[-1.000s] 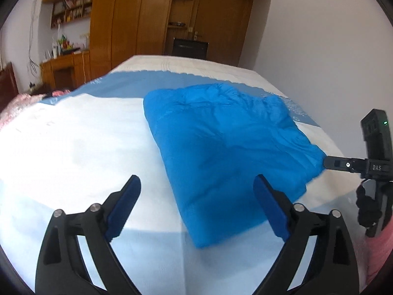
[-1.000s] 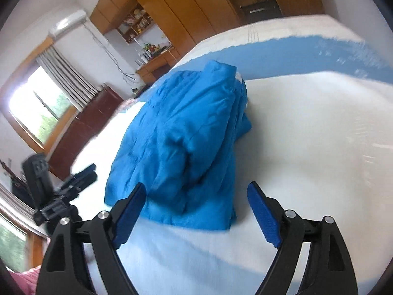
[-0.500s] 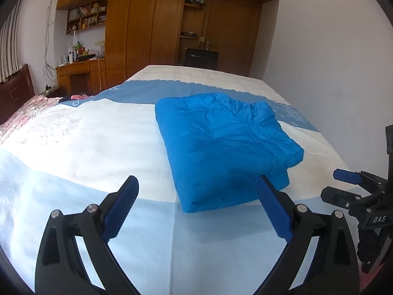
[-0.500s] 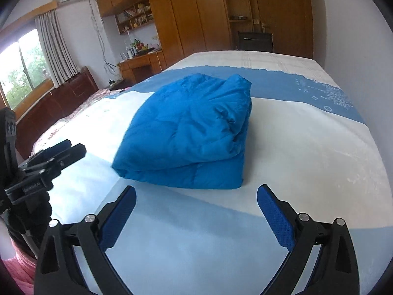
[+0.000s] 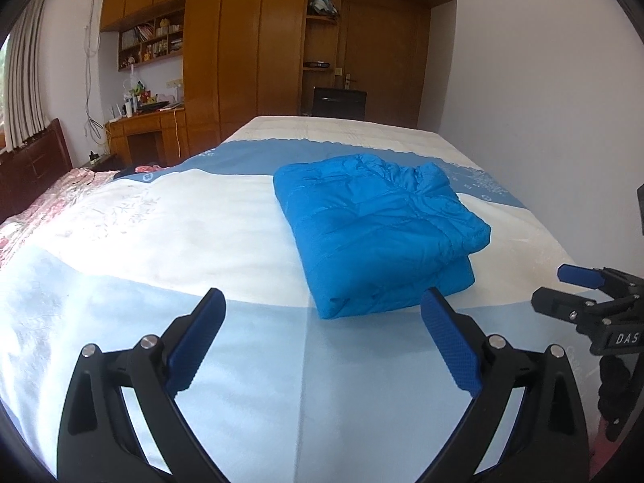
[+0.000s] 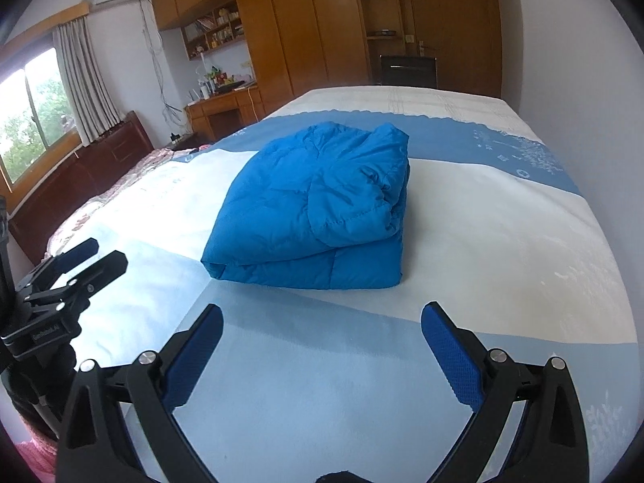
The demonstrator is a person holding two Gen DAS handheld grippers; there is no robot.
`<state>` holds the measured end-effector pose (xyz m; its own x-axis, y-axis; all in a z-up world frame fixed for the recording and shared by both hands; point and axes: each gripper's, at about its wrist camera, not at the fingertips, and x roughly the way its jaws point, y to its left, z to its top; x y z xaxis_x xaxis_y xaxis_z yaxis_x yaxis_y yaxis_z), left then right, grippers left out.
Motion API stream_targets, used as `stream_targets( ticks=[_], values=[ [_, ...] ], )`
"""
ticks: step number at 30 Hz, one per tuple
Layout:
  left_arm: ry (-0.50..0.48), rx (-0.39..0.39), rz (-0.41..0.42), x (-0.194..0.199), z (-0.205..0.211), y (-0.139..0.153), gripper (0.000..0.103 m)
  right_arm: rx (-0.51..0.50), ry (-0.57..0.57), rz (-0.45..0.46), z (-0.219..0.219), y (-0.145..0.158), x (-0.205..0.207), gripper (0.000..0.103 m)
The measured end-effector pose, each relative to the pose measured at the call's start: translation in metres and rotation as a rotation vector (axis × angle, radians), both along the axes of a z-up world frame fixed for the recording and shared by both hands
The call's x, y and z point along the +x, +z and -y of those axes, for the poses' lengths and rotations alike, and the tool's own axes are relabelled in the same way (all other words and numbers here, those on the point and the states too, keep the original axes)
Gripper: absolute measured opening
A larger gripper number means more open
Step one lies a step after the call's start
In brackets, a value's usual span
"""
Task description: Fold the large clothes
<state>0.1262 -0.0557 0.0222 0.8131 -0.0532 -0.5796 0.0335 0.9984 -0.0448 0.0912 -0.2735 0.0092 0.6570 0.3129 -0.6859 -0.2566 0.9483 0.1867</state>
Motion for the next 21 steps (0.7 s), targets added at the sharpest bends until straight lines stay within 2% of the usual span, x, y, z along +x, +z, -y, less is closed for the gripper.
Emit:
stream_targets(
  ticks=[9, 21],
  values=[
    [-0.007, 0.027, 0.004, -0.012, -0.001, -0.002, 0.097, -0.004, 0.010, 0.013, -0.002, 0.002, -0.012, 0.099],
    [-0.010, 0.023, -0.007, -0.018, -0.002, -0.005, 0.097, 0.002, 0.026, 0.023, -0.004, 0.005, -0.019, 0.099]
  ],
)
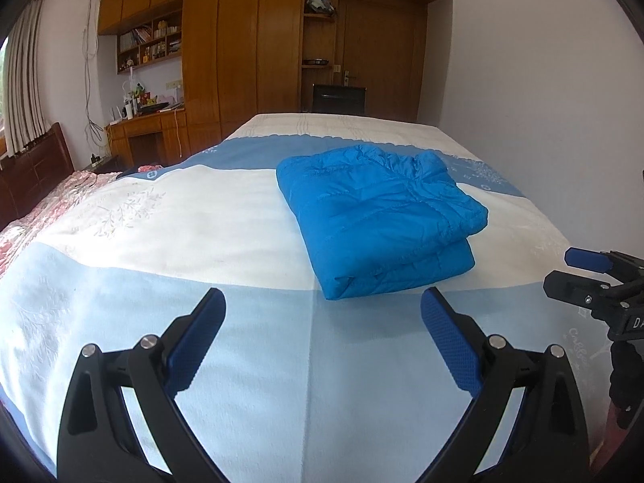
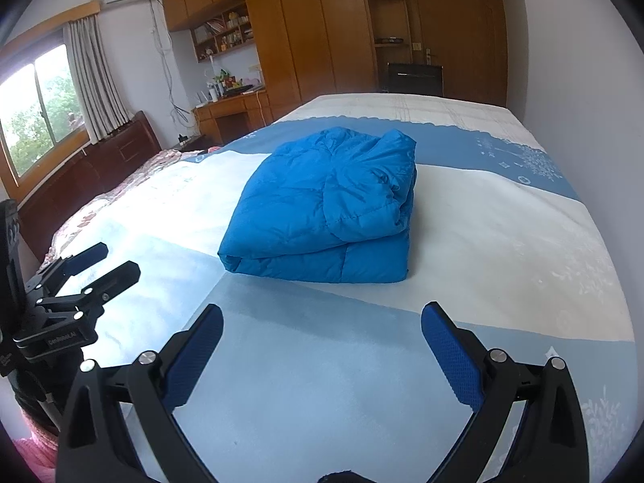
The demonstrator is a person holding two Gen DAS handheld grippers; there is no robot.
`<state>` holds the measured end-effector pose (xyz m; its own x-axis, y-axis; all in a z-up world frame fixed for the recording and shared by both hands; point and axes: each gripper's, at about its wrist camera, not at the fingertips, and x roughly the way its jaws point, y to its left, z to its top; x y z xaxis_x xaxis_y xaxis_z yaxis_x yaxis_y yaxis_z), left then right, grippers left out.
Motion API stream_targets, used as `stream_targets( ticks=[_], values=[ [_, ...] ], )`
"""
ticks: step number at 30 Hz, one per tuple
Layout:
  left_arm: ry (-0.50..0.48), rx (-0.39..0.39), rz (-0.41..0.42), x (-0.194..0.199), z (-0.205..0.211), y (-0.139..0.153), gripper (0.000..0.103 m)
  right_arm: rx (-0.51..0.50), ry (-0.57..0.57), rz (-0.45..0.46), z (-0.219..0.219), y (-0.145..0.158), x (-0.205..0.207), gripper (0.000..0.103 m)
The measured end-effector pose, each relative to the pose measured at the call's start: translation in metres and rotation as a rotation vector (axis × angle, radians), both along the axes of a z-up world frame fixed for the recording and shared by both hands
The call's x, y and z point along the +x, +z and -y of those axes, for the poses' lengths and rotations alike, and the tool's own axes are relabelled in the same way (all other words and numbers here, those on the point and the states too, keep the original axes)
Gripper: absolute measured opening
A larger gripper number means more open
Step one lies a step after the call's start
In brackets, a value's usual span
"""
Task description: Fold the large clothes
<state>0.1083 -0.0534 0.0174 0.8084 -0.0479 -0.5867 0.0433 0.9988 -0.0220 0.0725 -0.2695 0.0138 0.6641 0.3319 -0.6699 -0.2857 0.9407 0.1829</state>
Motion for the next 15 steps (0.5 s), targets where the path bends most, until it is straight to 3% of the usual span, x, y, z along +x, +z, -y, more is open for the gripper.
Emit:
stream_targets(
  ticks=[15],
  values=[
    [-0.015, -0.009, -0.011, 0.0004, -0.0013, 0.0014, 0.097, 0.001, 0.001, 0.001, 0.0009, 0.0007, 0.0005, 0.099]
  ],
)
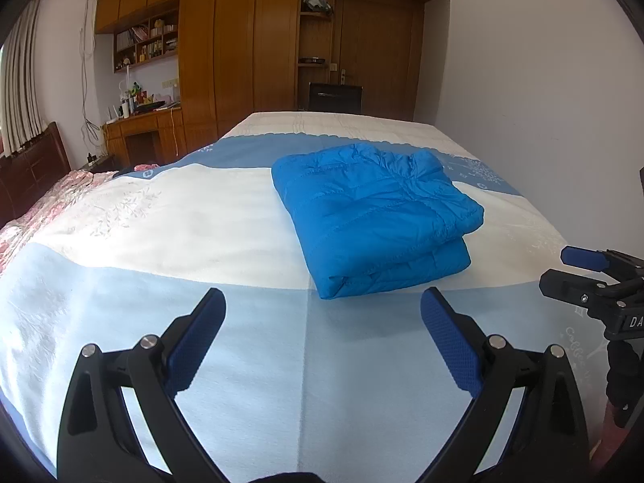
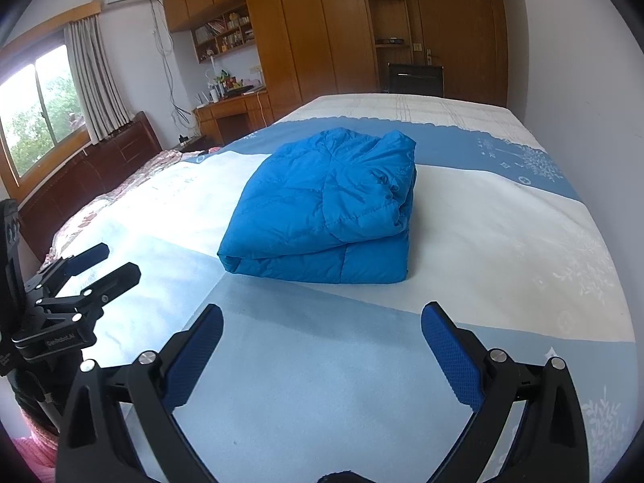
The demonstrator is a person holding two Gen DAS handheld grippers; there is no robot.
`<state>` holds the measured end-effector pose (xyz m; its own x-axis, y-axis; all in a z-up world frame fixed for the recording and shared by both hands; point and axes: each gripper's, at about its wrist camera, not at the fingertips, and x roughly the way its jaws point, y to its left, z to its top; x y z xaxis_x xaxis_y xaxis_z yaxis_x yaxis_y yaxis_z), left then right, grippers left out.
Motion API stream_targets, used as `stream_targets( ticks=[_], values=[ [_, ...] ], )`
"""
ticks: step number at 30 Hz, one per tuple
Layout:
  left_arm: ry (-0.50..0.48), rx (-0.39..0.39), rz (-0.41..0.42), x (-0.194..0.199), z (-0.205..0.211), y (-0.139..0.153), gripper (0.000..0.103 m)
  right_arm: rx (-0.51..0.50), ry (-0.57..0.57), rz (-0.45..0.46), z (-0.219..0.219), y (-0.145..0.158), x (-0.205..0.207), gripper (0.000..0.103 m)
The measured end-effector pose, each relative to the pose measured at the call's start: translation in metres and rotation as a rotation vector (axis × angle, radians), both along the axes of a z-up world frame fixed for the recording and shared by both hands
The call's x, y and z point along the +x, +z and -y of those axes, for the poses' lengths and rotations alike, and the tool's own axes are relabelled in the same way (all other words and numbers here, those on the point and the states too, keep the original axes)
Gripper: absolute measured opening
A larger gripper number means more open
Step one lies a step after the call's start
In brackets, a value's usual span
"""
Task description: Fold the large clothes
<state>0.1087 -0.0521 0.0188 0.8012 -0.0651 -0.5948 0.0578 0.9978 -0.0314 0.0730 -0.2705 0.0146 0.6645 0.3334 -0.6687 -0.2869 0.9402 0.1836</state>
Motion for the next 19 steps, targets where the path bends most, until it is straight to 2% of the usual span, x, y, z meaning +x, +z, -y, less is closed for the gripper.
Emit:
stream_targets(
  ticks=[19],
  values=[
    [-0.004, -0.011, -0.015, 0.0040, 0.0033, -0.0011, 0.097, 0.002, -0.003, -0.011, 0.0018, -0.0030, 0.0050, 0.099]
  ],
)
